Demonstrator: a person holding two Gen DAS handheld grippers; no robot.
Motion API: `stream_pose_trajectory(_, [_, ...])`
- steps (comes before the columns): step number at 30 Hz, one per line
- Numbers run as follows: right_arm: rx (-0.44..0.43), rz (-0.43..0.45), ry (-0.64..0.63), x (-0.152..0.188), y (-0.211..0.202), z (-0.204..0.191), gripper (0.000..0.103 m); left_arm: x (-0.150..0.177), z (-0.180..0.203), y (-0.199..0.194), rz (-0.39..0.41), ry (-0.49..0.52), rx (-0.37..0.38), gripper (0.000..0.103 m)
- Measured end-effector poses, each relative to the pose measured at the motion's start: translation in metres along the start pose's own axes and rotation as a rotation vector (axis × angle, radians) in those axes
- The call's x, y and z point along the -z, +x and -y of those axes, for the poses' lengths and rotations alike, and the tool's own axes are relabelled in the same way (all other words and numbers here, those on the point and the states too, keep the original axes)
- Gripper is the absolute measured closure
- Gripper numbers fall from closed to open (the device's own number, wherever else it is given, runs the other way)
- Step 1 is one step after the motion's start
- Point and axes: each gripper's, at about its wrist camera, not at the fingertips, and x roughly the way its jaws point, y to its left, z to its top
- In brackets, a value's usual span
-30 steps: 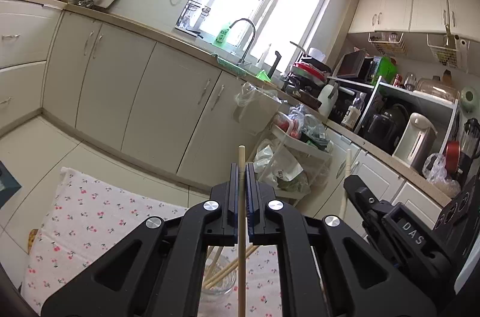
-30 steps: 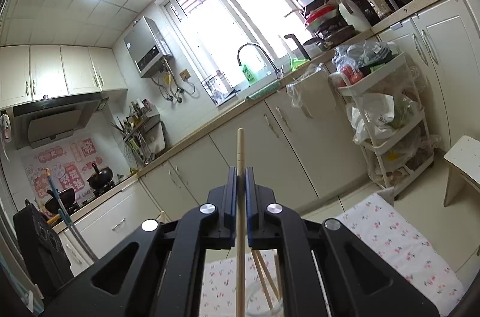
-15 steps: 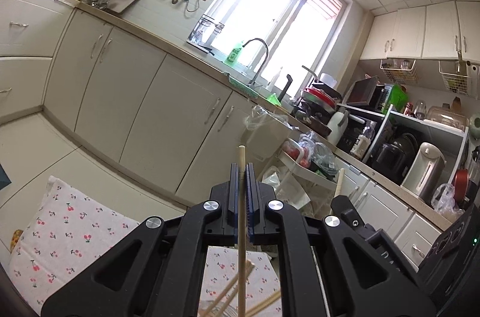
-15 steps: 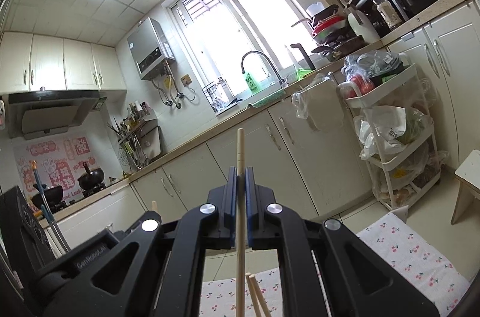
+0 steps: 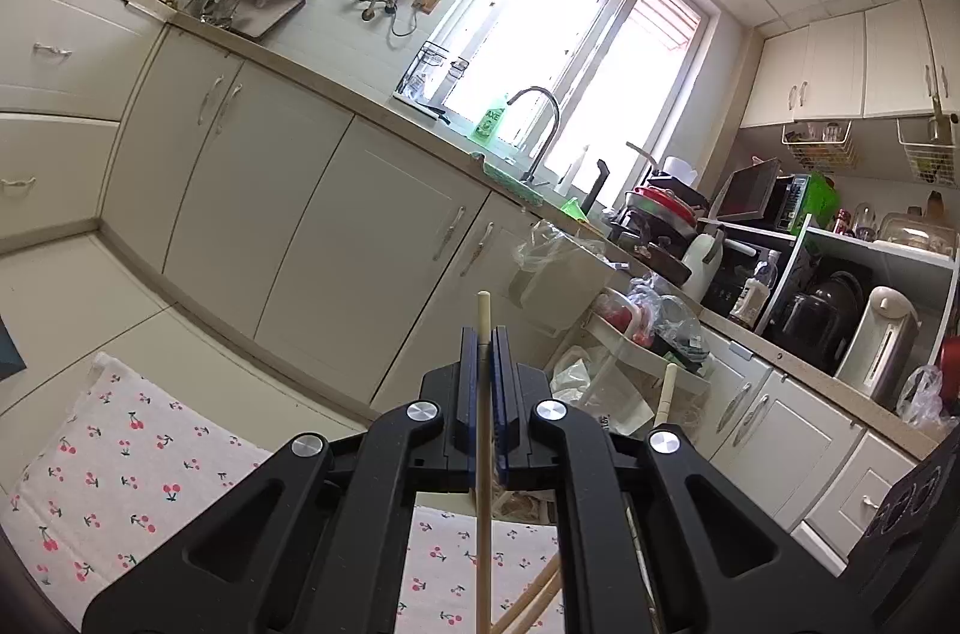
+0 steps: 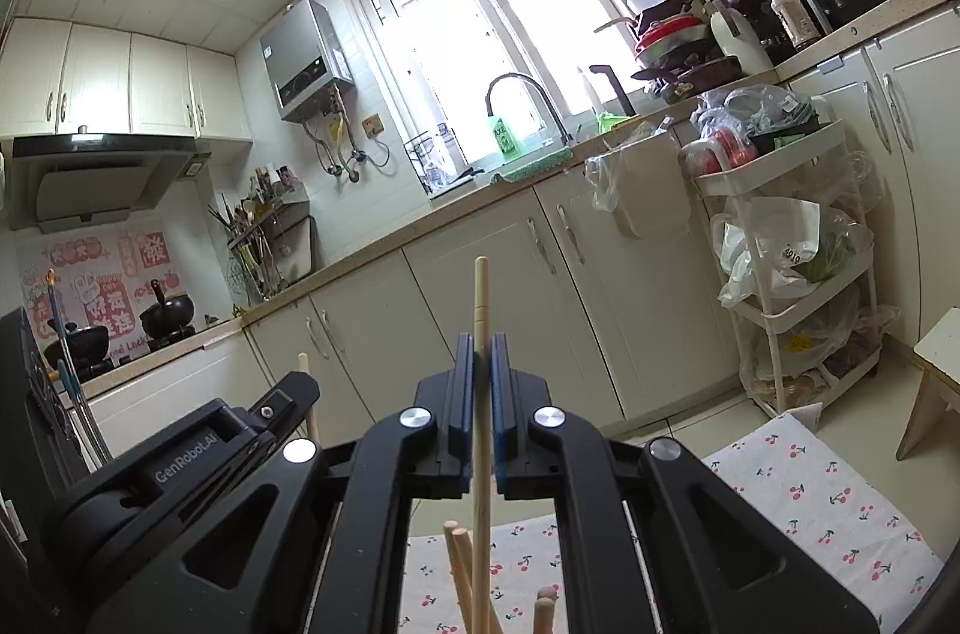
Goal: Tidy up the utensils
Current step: 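Raise both held chopsticks over the glass jar and open both tools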
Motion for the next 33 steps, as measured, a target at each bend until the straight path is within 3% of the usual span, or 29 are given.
stream_pose_trajectory(6, [0.005,-0.029,-0.021,0.011,0.007,0.002,0.097,0.011,-0.005,0.004,-0.011,0.022,-0.021,0.099])
stream_pose_trajectory(18, [0.003,-0.088,-0.088,0.016,-0.018,-0.003,0.097,0.028,-0.012,-0.013,-0.148,0.078,-0.031,0.097])
stream_pose_trajectory(21, [0.002,-0.106,-0.103,0.013,-0.034,-0.003,0.095,0.027,-0.011,-0.031,-0.166,0.097,-0.036,0.090])
stream_pose_trajectory(25, [-0.003,-0.129,-0.125,0.011,-0.055,-0.005,0.087,0.030,-0.013,-0.060,-0.208,0.098,-0.056,0.073])
stream_pose_trajectory(30, [0.016,-0.181,-0.105,0.011,-0.087,0.003,0.079,0.037,-0.017,-0.092,-0.278,0.097,-0.086,0.062])
stream_pose_trajectory(33, [0.060,-0.267,-0.080,0.023,-0.112,0.017,0.074,0.046,-0.021,-0.109,-0.329,0.111,-0.108,0.058])
